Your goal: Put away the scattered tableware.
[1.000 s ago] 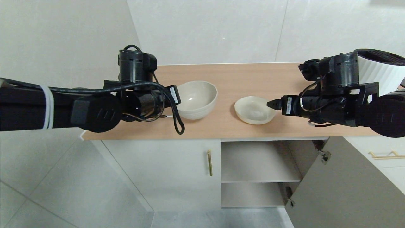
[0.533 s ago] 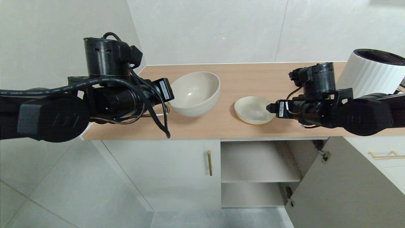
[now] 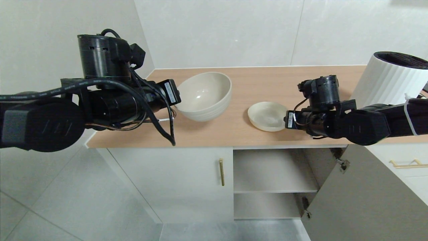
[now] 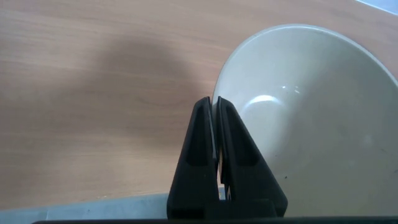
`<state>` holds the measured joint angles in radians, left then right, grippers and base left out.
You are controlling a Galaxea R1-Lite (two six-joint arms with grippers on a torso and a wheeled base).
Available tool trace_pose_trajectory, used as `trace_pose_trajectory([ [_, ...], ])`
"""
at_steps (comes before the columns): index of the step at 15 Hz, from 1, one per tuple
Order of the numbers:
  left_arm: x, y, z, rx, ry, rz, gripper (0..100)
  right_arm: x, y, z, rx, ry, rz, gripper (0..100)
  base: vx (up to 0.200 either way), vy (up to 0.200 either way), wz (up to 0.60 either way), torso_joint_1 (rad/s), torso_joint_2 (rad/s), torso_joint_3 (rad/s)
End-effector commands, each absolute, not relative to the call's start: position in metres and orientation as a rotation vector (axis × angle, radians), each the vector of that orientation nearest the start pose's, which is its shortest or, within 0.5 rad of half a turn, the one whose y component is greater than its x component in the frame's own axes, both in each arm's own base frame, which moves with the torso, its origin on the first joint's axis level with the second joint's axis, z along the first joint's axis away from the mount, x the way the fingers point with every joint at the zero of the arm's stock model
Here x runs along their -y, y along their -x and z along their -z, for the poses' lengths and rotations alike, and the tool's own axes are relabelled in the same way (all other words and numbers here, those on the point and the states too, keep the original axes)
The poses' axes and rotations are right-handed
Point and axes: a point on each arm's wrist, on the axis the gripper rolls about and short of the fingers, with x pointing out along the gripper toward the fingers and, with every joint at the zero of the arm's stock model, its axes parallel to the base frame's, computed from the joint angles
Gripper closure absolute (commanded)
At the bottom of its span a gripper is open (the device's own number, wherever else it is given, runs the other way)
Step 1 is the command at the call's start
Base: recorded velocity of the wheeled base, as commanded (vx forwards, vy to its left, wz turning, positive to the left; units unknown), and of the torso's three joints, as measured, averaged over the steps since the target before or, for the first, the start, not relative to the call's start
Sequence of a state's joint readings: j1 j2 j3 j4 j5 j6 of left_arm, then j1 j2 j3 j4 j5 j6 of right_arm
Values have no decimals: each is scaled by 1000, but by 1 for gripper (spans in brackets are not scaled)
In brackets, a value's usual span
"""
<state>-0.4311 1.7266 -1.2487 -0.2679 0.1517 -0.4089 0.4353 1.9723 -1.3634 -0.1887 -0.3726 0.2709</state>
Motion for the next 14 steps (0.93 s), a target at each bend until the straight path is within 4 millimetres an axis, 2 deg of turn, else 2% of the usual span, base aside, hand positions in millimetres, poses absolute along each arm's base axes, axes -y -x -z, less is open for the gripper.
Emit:
trace_pose_trajectory([
  [1, 136, -304, -265, -246, 348, 236, 100, -160, -364, -196, -387, -111, -10, 100, 0, 0, 0, 0, 0, 0],
  [4, 135, -301, -267, -242, 351, 237, 100, -161, -363, -201, -349, -142, -15, 100, 0, 0, 0, 0, 0, 0],
  [8, 130, -288, -264, -256, 340, 245, 100, -152, -342, -225, -309, -220, -21, 100, 0, 0, 0, 0, 0, 0],
  [9, 128, -284, -262, -266, 337, 255, 100, -148, -333, -230, -307, -226, -35, 100, 0, 0, 0, 0, 0, 0],
  [11, 121, -266, -258, -291, 292, 320, 100, -136, -301, -245, -310, -253, -136, 100, 0, 0, 0, 0, 0, 0],
  [13, 115, -249, -250, -319, 238, 378, 100, -125, -275, -243, -357, -249, -189, 100, 0, 0, 0, 0, 0, 0],
  [14, 112, -240, -250, -322, 236, 406, 100, -119, -260, -235, -410, -241, -226, 100, 0, 0, 0, 0, 0, 0],
])
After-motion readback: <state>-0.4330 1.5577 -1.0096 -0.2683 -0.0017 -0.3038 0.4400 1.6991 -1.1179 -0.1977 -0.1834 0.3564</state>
